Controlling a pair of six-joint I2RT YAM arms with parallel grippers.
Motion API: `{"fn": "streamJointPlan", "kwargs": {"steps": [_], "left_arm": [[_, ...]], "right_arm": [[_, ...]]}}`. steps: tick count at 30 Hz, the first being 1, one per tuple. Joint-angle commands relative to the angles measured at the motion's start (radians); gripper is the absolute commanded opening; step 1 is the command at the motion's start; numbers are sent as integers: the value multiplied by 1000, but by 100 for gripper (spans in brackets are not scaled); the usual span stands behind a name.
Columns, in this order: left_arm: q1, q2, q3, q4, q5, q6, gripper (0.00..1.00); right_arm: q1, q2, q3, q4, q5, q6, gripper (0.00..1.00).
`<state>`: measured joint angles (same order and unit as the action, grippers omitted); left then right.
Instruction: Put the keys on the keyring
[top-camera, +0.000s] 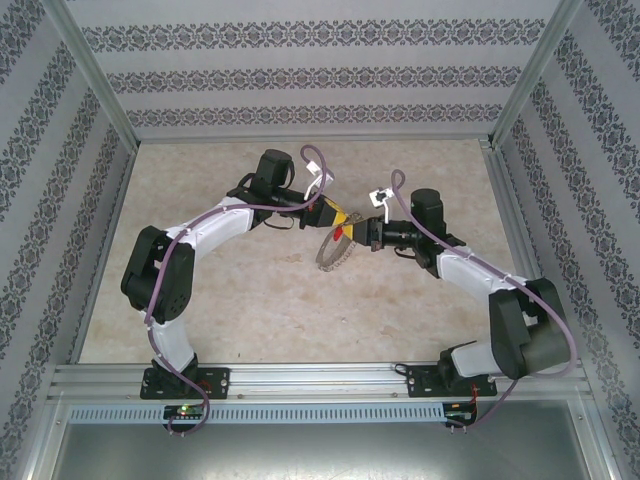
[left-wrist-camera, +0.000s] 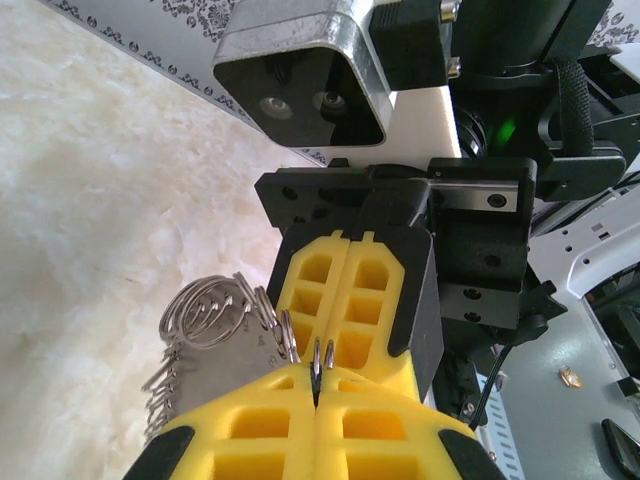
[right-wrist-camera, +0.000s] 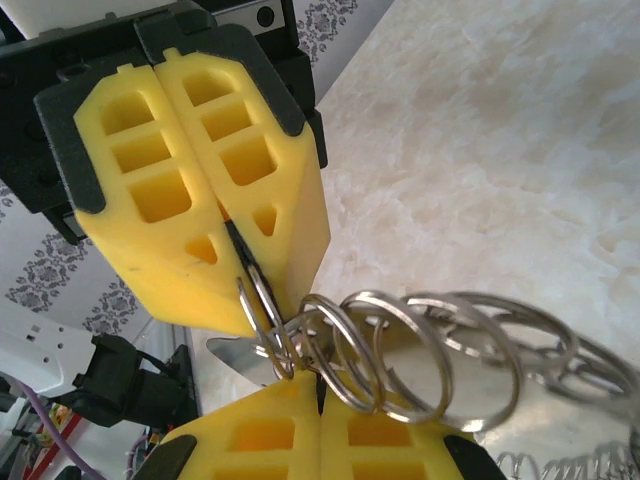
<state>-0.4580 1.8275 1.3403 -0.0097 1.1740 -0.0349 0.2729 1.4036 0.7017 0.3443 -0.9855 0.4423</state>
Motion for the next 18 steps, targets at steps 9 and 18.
{"fn": "streamJointPlan", "kwargs": {"steps": [9,18], "left_arm": [[-9,-37,-6,69,31,-10,0],[-9,-35,5,40,28,3,0]], "right_arm": [[-94,-115,-30,-47,-30,-36,20],[-89,-151,7,-56,-31,-25,36]]}}
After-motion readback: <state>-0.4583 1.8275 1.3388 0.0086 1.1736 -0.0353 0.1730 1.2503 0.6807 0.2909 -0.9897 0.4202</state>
